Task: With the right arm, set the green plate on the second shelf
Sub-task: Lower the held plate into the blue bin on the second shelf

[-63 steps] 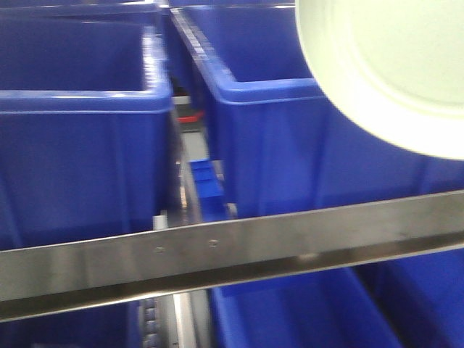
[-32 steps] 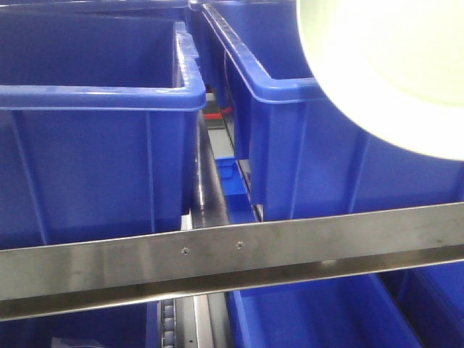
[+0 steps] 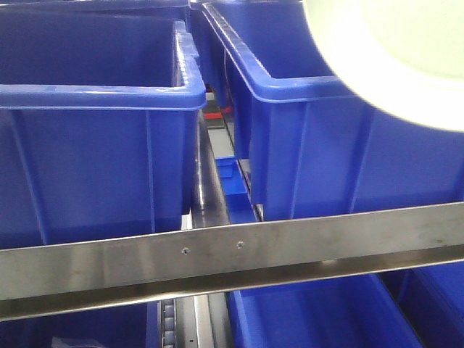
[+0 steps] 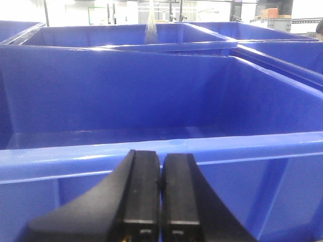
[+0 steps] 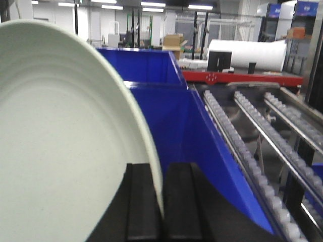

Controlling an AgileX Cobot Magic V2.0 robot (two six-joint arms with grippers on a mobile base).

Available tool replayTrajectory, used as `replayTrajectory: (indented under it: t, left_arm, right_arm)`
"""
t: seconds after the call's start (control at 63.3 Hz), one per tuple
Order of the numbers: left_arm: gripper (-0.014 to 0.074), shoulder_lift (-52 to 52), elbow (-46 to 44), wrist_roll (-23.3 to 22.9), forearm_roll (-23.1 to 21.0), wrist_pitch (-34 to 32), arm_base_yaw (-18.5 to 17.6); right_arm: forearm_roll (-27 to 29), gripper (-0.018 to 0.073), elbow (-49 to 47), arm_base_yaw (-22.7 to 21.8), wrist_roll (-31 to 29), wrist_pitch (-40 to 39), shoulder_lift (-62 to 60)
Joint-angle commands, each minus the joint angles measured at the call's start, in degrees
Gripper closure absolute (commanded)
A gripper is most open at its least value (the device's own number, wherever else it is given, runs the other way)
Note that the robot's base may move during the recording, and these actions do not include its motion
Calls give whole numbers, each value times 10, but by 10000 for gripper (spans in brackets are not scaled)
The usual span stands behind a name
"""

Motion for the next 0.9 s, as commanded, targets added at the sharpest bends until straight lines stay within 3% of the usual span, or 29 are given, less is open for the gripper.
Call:
replayTrajectory:
  t: [0.0, 0.174, 0.347, 0.647, 0.742, 0.884]
  left_arm:
    - [466, -10, 23, -1, -3, -48, -2]
    - [466, -10, 23, -1, -3, -48, -2]
    - [466, -10, 23, -1, -3, -48, -2]
    - [466, -10, 23, -1, -3, -48, -2]
    - [466, -10, 23, -1, -3, -48, -2]
    - [466, -10, 23, -1, -3, -48, -2]
  right_arm:
    - [7, 501, -19, -2, 4, -99, 4]
    - [36, 501, -40, -2, 4, -178, 59]
    - [102, 501, -131, -2, 4, -179, 194]
    - [104, 494, -365, -2, 4, -143, 483]
    - [104, 398, -443, -2, 4, -67, 551]
    - [104, 161, -532, -2, 4, 20, 619]
